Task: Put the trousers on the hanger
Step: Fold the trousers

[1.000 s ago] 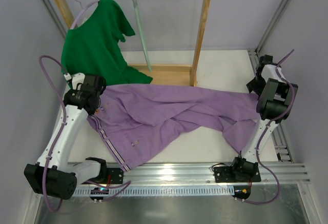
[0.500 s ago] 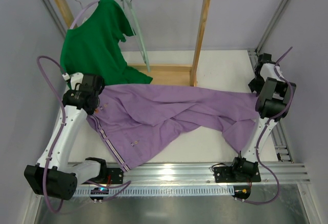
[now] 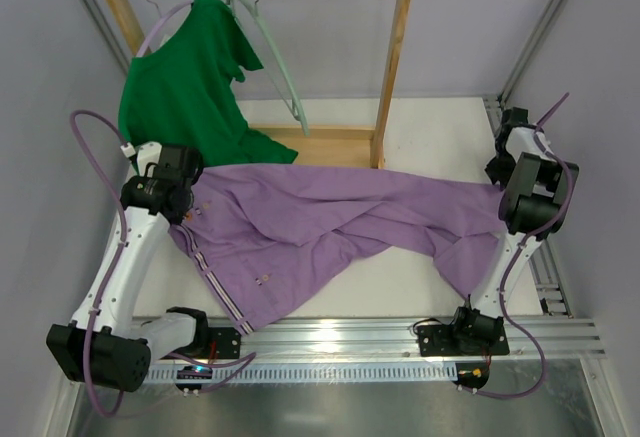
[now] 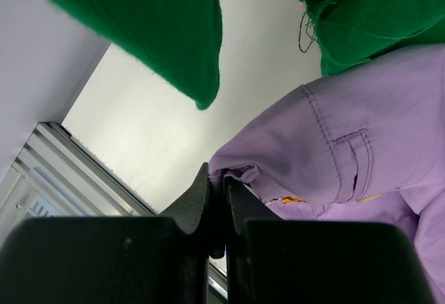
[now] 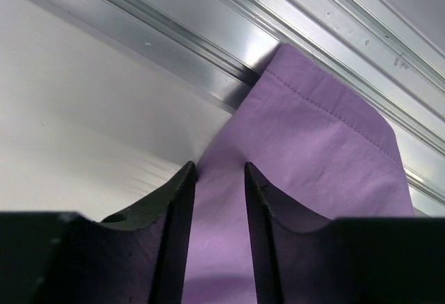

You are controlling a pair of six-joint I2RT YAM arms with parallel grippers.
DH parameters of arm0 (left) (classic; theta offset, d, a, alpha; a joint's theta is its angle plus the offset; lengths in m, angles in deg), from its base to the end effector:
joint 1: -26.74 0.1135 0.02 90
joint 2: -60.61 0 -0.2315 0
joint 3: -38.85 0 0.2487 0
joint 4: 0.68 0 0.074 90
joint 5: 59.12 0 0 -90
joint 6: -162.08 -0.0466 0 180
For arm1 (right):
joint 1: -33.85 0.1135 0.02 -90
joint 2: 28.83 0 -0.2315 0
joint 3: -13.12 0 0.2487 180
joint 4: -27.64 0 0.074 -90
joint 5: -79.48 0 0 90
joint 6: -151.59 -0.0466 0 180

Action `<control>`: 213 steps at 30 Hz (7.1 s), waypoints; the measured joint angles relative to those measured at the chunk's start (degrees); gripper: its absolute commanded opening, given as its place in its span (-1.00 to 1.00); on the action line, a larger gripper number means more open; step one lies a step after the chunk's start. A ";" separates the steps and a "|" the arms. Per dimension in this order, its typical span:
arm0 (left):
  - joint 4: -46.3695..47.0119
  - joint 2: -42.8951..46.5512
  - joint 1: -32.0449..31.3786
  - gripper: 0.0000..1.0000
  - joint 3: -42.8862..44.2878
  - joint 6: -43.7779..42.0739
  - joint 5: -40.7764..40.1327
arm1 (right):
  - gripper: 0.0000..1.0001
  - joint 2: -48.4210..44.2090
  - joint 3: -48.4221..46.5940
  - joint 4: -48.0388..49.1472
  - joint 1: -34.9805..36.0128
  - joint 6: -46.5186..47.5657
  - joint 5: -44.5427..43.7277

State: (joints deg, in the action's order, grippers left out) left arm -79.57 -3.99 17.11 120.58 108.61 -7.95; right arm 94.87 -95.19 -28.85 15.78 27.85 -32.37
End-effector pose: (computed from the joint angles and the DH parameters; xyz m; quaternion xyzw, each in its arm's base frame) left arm 0.2125 -0.0064 0.2987 -0.2916 0.8707 0.2064 0.3380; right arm 0.3984 -0.1482 0.1287 0.4505 0.8592 -0.1643 0.1787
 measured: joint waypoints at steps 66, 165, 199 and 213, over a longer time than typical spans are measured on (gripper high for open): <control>14.64 -24.70 24.92 -0.24 -2.29 -3.28 11.41 | -0.83 -11.06 -0.11 5.64 3.65 0.63 12.63; 5.86 -3.30 21.24 -0.17 -17.14 17.79 19.04 | 0.19 -48.85 25.03 2.21 18.97 6.69 20.57; 7.50 -33.22 26.71 -0.40 -10.60 11.87 18.36 | 0.19 -48.85 25.66 2.32 18.97 6.58 21.88; 8.41 -10.71 27.21 -0.45 -17.49 17.53 23.74 | 0.19 -48.81 28.30 3.98 18.97 4.90 26.58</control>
State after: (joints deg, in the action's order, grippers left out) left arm -71.15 -14.70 44.32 103.09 126.14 15.79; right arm 46.07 -66.88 -24.87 34.75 32.75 -5.79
